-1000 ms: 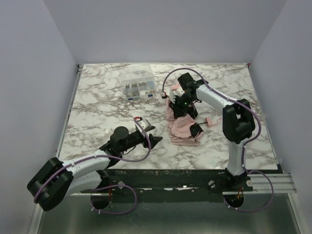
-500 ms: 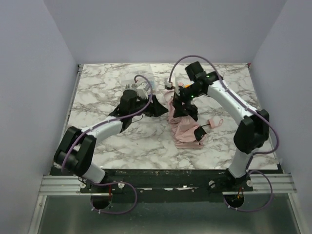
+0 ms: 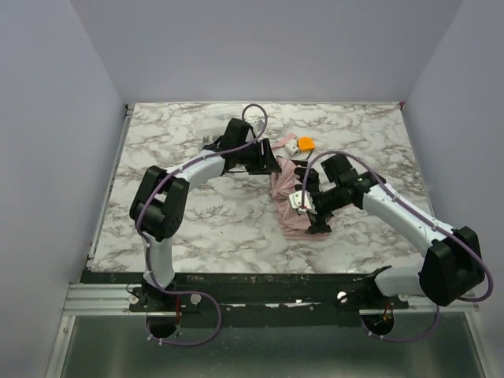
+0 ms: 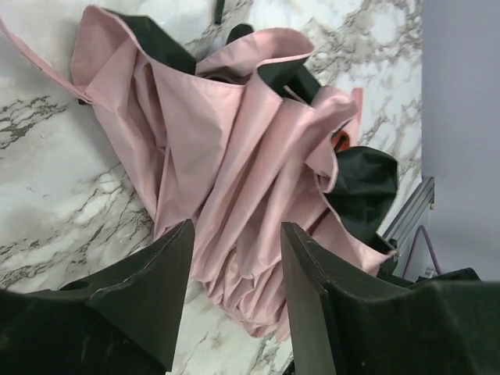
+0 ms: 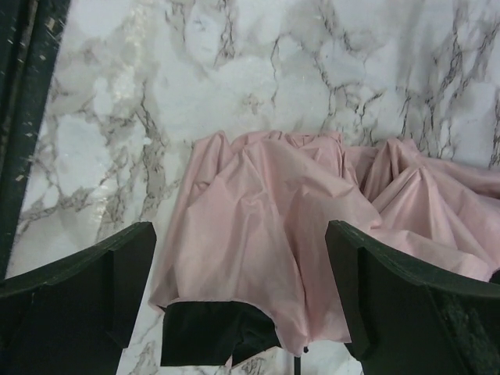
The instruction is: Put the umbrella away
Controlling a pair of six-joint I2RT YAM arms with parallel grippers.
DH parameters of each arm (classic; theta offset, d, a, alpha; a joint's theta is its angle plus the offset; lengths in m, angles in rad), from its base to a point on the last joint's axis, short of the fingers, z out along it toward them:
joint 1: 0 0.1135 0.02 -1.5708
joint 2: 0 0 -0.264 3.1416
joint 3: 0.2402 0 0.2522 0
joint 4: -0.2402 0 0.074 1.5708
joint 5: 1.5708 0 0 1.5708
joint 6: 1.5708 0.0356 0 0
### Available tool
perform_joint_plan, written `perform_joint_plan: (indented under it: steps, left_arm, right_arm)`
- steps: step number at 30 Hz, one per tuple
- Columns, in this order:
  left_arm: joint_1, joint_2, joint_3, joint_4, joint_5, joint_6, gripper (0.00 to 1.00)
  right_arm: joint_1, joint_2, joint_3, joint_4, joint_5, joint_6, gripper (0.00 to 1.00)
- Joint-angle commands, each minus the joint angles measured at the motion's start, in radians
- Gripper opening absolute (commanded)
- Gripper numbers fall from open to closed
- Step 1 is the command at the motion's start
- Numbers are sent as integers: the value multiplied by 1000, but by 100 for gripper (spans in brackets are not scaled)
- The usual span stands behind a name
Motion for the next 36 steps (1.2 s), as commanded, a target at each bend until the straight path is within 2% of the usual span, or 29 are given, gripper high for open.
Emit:
perform_joint_plan:
  steps: [1, 3, 14, 17, 21, 25, 31, 36]
  left_arm:
    - [-21, 73, 87, -139, 6, 1, 49]
    - [-31, 99, 112, -156, 3, -3, 45]
    - [-131, 196, 173, -259, -69, 46, 40]
    - [-134, 217, 182, -282, -77, 68, 36]
    - [-157, 231, 224, -373, -113, 125, 36]
    - [-175, 243, 229, -411, -75, 152, 35]
    - [-249, 260, 215, -425, 33, 171, 35]
    - [-282, 261, 190, -412, 81, 168, 35]
  right_arm:
    - [3, -8, -112, 217, 109, -54, 100]
    - [7, -14, -169, 260, 138, -68, 100]
    - [19, -49, -442, 486, 256, -115, 100]
    - [20, -50, -468, 527, 260, -116, 96]
    - [20, -45, -489, 564, 268, -106, 90]
    - [21, -36, -495, 601, 284, -76, 79]
    - [23, 12, -490, 724, 350, 18, 51]
    - [32, 46, -503, 844, 417, 65, 34]
